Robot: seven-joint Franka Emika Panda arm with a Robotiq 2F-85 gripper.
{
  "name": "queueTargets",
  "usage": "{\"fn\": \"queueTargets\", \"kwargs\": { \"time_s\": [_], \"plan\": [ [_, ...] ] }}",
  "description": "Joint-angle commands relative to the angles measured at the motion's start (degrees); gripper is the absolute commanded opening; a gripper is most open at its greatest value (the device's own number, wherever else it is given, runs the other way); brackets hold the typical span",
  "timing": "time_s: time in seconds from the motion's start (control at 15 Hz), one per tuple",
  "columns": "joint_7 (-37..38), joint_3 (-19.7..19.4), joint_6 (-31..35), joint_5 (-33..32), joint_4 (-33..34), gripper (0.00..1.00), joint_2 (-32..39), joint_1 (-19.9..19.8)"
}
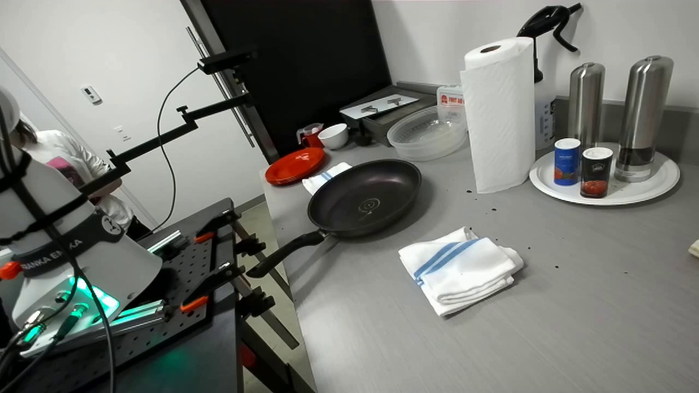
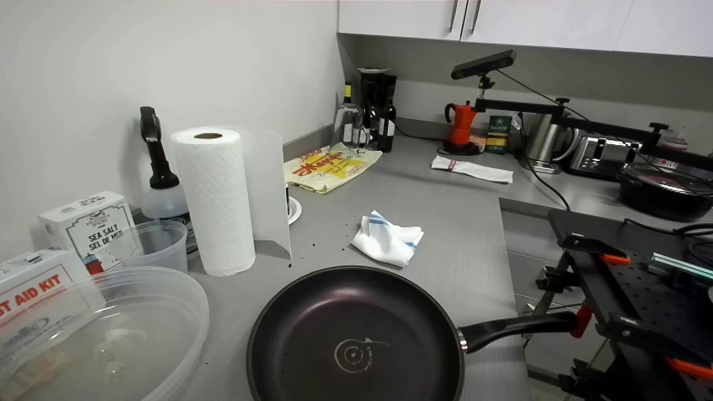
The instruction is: Pick the cloth and wipe the sauce pan
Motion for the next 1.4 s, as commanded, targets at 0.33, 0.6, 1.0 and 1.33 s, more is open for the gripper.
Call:
{"fn": "queueTargets", "kwargs": {
  "time_s": [0.33,0.6,1.0,1.33],
  "plan": [
    [13.0,0.7,4.2,-4.2,-4.7,1.0,5.4,-3.3],
    [18.8,-0.2,7.8,-4.8,-6.7,1.0,9.8,-5.5],
    [25.7,-3.5,12.3,-6.6,-6.5,1.0,18.1,-9.0],
    [28.9,-8.1,15.7,-8.1,-4.6,1.0,25.7,-10.3]
  ]
}}
